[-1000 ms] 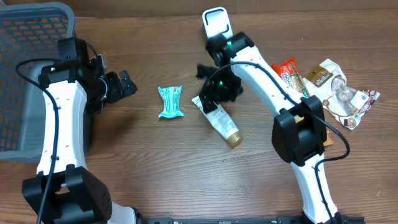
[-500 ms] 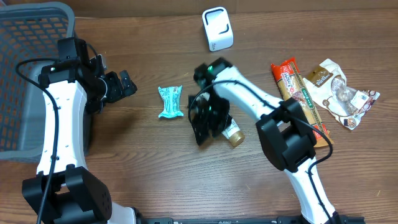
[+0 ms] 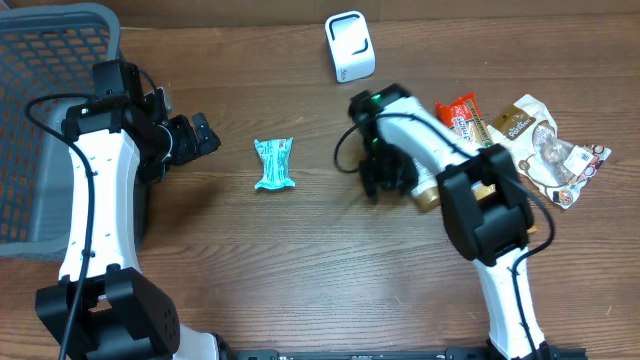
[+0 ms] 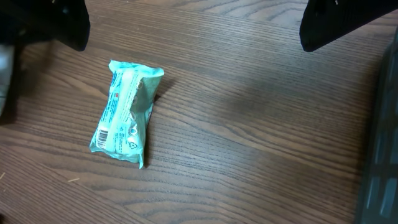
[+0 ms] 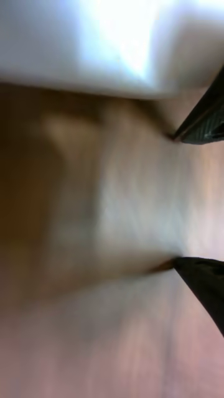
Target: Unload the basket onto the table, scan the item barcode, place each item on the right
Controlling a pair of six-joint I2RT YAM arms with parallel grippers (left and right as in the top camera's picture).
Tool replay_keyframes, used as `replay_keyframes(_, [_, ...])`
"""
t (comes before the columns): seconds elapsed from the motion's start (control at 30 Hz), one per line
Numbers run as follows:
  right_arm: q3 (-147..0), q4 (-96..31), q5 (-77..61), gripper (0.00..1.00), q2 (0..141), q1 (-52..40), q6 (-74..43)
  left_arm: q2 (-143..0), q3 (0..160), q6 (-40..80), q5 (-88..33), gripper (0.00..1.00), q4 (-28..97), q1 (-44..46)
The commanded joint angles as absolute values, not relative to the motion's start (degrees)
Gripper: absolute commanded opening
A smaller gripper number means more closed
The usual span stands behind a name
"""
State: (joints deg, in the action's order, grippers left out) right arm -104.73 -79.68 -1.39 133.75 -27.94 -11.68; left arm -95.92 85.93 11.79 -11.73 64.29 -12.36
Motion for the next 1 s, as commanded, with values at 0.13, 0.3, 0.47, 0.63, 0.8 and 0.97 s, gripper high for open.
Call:
replay_keyframes(0.13, [-104.71, -73.63, 5.96, 0.58, 128.68, -26.74, -5.72, -96.23, 86.78, 10.72, -11.6, 1.0, 64.25, -11.97])
replay_keyframes(0.3, [-104.71, -67.9, 11.2, 0.57, 122.17, -26.35, -6.74, -96.23, 86.8, 10.72, -11.57, 0.99, 64.25, -11.97])
replay_keyframes(0.47, [-104.18, -62.15, 18.28, 0.52, 122.19, -23.0, -13.43, -96.23, 86.78, 10.72, -11.57, 1.0, 64.25, -11.97])
replay_keyframes(0.63, [-101.65, -58.78, 19.2, 0.51, 123.42, -18.9, -19.55, -96.23, 86.78, 10.72, -11.57, 1.0, 64.25, -11.97])
replay_keyframes(0.8, [-97.43, -59.44, 10.55, 0.5, 123.63, -16.38, -18.61, -96.23, 86.8, 10.72, -11.57, 1.0, 64.25, -11.97])
replay_keyframes(0.97, [-93.86, -59.37, -5.19, 0.51, 123.63, -15.79, -7.31, -96.23, 86.78, 10.72, -11.57, 1.0, 64.25, -11.97])
